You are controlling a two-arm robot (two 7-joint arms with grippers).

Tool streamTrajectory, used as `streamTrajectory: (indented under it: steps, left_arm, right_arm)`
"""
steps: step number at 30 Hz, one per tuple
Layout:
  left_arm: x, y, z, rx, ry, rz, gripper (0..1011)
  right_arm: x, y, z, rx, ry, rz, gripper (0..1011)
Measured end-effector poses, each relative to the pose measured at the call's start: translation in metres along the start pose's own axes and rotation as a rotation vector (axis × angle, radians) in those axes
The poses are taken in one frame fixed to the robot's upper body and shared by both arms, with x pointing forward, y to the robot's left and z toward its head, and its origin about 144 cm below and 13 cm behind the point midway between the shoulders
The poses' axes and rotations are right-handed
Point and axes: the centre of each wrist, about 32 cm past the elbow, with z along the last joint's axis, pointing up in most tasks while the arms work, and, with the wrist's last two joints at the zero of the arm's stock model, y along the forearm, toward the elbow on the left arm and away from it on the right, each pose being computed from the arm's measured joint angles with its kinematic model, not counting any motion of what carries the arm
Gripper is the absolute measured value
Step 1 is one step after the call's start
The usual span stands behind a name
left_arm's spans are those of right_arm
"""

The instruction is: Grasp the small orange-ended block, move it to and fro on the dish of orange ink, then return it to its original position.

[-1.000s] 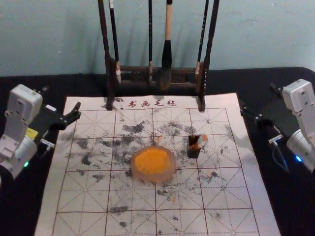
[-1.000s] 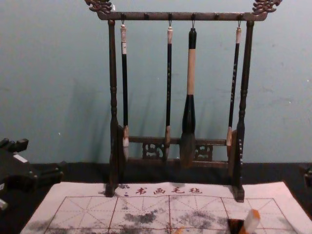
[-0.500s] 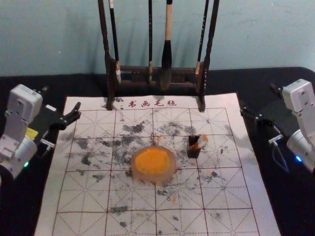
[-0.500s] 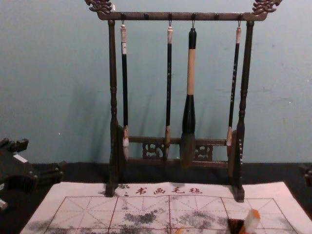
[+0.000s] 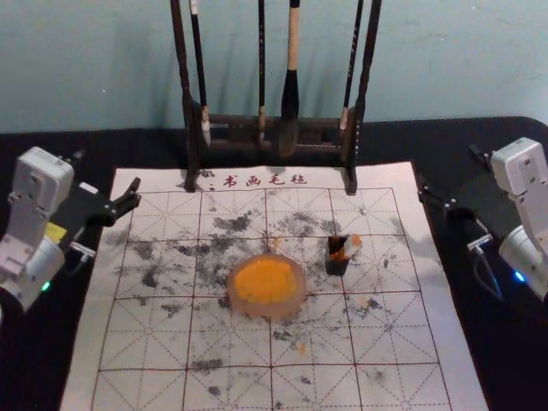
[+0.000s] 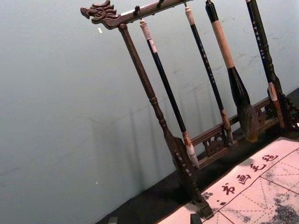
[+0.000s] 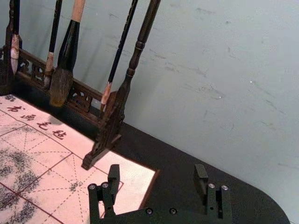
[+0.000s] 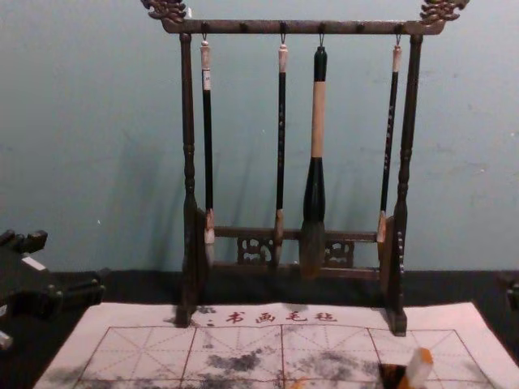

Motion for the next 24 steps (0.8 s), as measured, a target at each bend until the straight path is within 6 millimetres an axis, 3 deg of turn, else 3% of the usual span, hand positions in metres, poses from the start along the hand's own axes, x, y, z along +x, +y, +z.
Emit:
streamTrajectory:
  steps: [10, 18, 24]
  left_arm:
    - [0.0, 0.0, 0.0, 0.0, 0.0, 0.0, 1001]
    - [0.0, 0.0, 0.0, 0.0, 0.0, 0.0, 1001]
    - [0.0, 0.0, 0.0, 0.0, 0.0, 0.0, 1001]
  right_arm:
    - [-0.007, -0.021, 0.004, -0.023, 0.064, 0.077, 1003]
    - [-0.023, -0.049, 0.011, -0.086, 0.149, 0.209, 1003]
    - [-0.035, -0.058, 0.019, -0.115, 0.202, 0.311, 1003]
